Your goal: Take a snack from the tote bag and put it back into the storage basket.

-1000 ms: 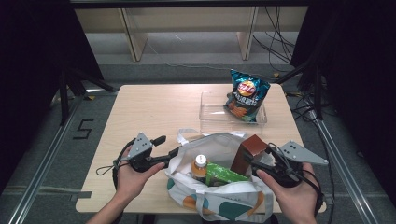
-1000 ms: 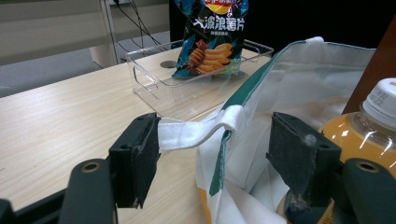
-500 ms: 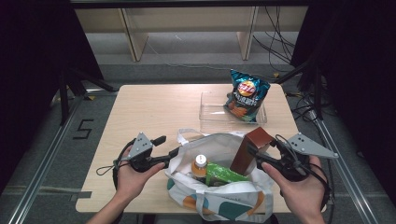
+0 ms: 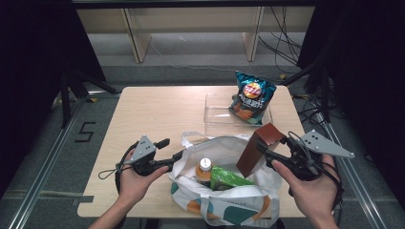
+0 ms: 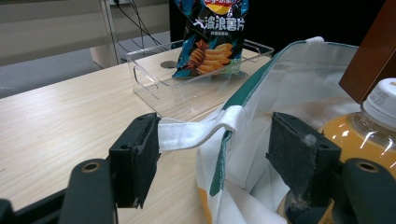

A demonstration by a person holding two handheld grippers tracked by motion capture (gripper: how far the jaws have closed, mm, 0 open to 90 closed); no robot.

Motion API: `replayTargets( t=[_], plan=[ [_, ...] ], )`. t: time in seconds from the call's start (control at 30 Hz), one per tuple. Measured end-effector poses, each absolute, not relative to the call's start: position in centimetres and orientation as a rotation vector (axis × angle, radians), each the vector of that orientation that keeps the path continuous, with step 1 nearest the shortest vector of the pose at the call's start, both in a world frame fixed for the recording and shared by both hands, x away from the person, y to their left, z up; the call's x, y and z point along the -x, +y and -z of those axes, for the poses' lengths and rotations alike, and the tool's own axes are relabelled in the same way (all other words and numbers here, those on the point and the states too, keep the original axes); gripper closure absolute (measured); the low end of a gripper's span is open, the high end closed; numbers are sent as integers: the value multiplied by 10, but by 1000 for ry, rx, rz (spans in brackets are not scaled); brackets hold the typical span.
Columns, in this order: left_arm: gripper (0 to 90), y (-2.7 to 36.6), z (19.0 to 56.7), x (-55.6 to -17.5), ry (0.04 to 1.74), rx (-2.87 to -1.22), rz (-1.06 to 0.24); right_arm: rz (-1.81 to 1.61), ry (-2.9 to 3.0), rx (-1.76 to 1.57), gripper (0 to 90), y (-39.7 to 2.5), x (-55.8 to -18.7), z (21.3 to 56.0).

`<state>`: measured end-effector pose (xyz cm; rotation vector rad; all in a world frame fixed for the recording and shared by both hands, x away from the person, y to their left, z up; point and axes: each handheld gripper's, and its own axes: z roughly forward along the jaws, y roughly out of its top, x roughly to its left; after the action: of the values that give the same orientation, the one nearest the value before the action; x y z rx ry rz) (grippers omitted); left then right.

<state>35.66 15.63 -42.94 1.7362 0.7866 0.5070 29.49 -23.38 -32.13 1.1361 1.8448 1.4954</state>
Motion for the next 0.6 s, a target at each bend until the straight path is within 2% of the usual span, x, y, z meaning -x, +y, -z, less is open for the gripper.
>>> replayTargets(
  t=[0.6],
  plan=[
    [332, 156, 429, -357, 789, -1735, -504, -1497, 1778, -1111, 394, -239, -300, 300]
  ],
)
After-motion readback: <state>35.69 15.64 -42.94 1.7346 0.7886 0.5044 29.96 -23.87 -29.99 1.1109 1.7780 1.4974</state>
